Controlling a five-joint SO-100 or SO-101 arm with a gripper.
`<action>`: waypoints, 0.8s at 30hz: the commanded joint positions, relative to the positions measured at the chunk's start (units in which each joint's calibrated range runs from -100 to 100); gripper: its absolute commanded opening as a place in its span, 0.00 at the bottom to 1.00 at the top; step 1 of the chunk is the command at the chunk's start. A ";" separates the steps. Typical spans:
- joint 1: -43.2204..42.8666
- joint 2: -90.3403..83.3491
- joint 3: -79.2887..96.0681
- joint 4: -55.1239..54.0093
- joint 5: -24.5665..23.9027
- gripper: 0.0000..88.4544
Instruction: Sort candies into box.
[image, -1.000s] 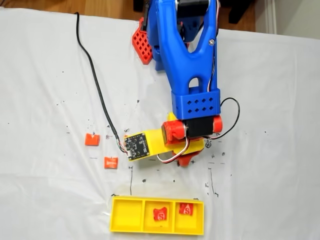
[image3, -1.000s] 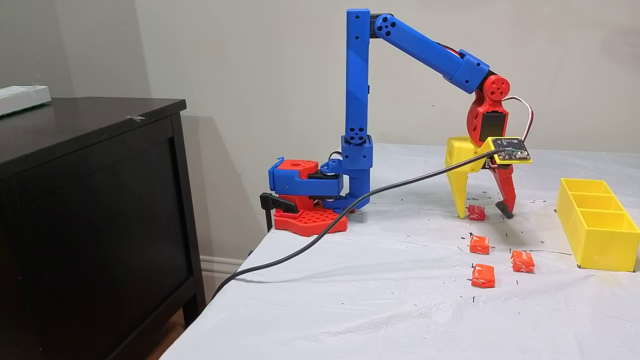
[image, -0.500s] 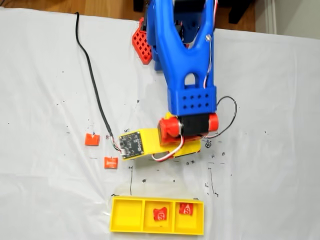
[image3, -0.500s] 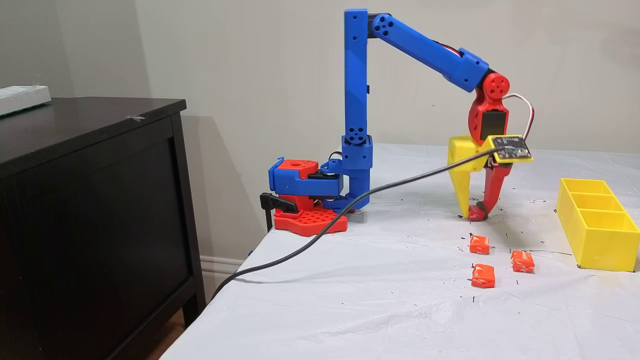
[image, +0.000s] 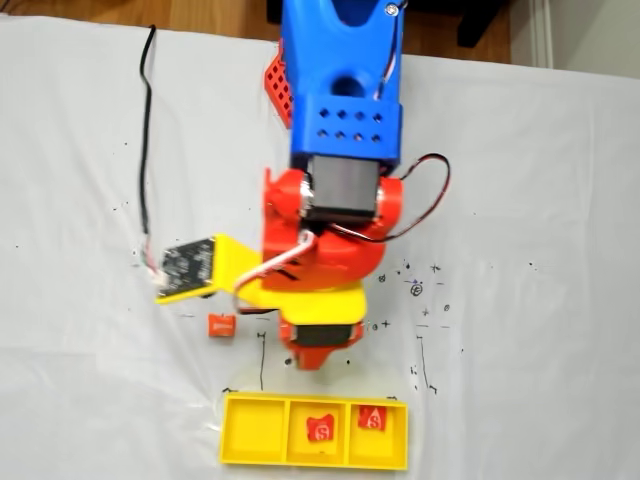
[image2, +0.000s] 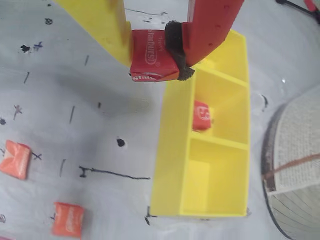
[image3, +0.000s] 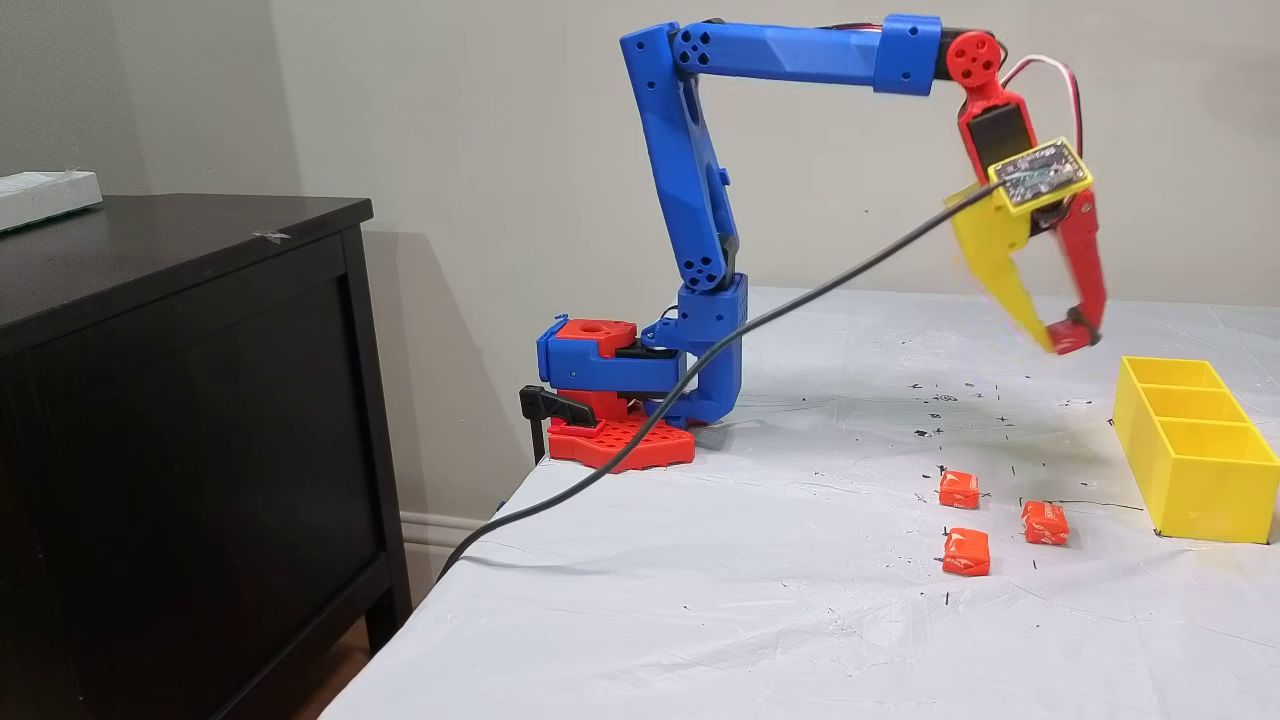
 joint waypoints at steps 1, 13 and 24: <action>2.83 1.57 -11.12 -1.42 0.49 0.00; 6.09 14.63 -21.04 -4.21 0.73 0.00; 4.46 21.33 -23.87 -7.56 -0.63 0.00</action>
